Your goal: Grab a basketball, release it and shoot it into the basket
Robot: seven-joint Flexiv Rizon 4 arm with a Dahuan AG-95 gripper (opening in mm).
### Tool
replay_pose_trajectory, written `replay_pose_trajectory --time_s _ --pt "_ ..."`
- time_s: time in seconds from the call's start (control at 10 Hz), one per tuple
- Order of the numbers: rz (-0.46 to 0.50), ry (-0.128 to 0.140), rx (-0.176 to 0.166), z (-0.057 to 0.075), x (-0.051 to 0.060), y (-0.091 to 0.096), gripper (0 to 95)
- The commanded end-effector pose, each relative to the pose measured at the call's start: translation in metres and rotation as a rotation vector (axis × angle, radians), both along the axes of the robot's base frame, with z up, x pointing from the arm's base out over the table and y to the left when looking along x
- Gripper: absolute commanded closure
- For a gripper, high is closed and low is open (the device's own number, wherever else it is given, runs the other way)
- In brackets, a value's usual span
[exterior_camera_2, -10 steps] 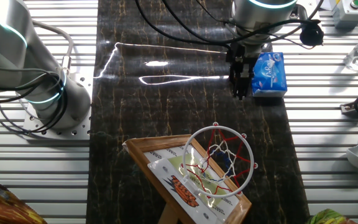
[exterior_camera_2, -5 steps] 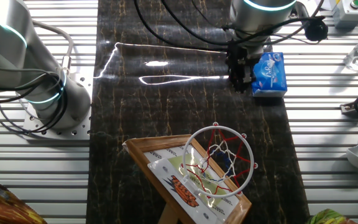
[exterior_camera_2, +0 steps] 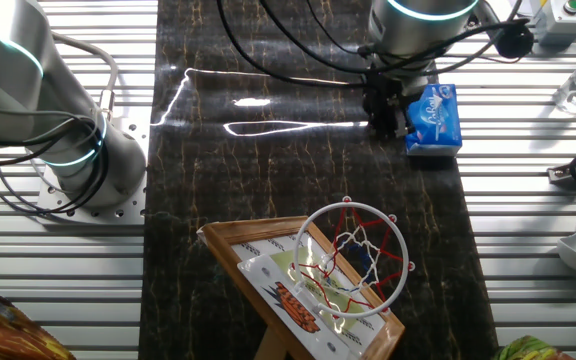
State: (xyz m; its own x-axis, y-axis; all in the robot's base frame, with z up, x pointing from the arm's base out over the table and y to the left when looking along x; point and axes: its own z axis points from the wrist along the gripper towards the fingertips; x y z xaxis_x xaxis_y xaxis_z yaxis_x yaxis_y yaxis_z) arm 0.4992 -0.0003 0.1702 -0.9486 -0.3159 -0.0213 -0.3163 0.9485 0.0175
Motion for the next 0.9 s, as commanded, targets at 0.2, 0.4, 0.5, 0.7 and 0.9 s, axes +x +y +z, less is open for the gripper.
replay_pose_trajectory --time_s 0.2,0.4,0.5,0.7,0.9 --pt "0.018 0.001 0.009 0.0001 0.0007 0.0003 95.0" --pt "0.044 0.007 0.003 0.0001 0.0008 0.0004 95.0" --pt "0.042 0.008 -0.002 0.0001 0.0008 0.0004 95.0" --pt "0.039 0.013 -0.008 0.0000 0.0010 0.0008 95.0" --pt "0.039 0.017 -0.015 -0.0009 0.0027 0.0037 95.0"
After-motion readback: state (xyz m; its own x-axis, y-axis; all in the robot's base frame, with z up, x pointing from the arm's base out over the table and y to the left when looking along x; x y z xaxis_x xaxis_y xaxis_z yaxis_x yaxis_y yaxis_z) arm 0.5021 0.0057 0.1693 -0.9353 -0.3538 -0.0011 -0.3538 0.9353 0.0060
